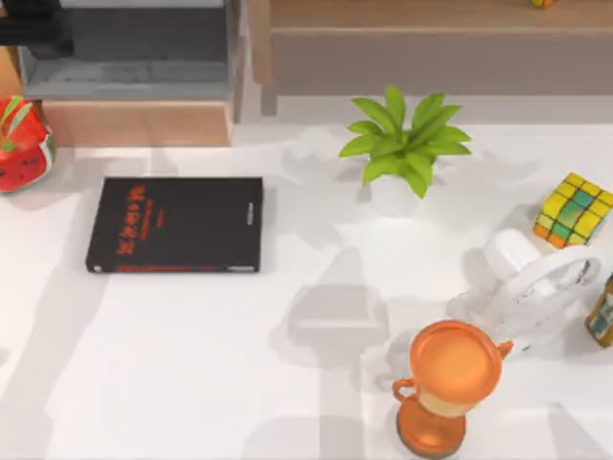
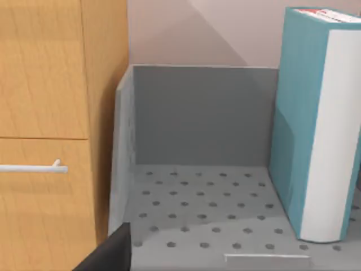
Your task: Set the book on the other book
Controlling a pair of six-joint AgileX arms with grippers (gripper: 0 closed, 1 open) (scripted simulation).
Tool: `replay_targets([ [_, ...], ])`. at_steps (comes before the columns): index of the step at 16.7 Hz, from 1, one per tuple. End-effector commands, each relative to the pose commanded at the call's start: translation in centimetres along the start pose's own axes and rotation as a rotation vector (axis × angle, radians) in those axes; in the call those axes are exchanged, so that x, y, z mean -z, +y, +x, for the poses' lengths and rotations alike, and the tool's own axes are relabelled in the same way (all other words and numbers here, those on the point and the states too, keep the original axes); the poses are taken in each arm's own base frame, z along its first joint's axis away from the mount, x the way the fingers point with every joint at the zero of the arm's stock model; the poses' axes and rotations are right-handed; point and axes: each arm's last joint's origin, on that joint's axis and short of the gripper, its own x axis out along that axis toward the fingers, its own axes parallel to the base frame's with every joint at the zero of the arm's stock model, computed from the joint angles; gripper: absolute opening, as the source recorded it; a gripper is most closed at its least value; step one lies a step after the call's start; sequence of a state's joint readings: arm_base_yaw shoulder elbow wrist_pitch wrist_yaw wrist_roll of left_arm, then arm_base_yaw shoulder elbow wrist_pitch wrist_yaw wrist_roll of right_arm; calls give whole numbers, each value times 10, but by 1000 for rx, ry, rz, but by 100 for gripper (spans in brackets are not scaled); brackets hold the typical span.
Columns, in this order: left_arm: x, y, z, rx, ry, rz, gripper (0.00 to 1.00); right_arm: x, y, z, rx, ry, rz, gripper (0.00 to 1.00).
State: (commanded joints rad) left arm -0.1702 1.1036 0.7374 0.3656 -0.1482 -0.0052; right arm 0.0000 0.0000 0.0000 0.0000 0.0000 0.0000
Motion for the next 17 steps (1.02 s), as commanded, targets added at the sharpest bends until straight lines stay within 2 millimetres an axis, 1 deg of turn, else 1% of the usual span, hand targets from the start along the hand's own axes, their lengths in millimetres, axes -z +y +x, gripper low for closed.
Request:
replay_targets([
  [2, -2, -13, 40, 1, 1, -1, 100, 0, 0, 0, 0, 0, 0, 100],
  [4, 2, -27, 77, 2, 1, -2, 100, 0, 0, 0, 0, 0, 0, 100],
  [7, 20, -49, 126, 3, 3, -2, 100, 0, 0, 0, 0, 0, 0, 100],
  [9, 34, -61, 150, 3, 6, -1, 100, 0, 0, 0, 0, 0, 0, 100],
  [11, 47, -70, 167, 4, 6, -1, 100, 0, 0, 0, 0, 0, 0, 100],
  [13, 54, -77, 178, 4, 4, -1, 100, 0, 0, 0, 0, 0, 0, 100],
  [17, 57, -79, 181, 4, 2, -2, 100, 0, 0, 0, 0, 0, 0, 100],
])
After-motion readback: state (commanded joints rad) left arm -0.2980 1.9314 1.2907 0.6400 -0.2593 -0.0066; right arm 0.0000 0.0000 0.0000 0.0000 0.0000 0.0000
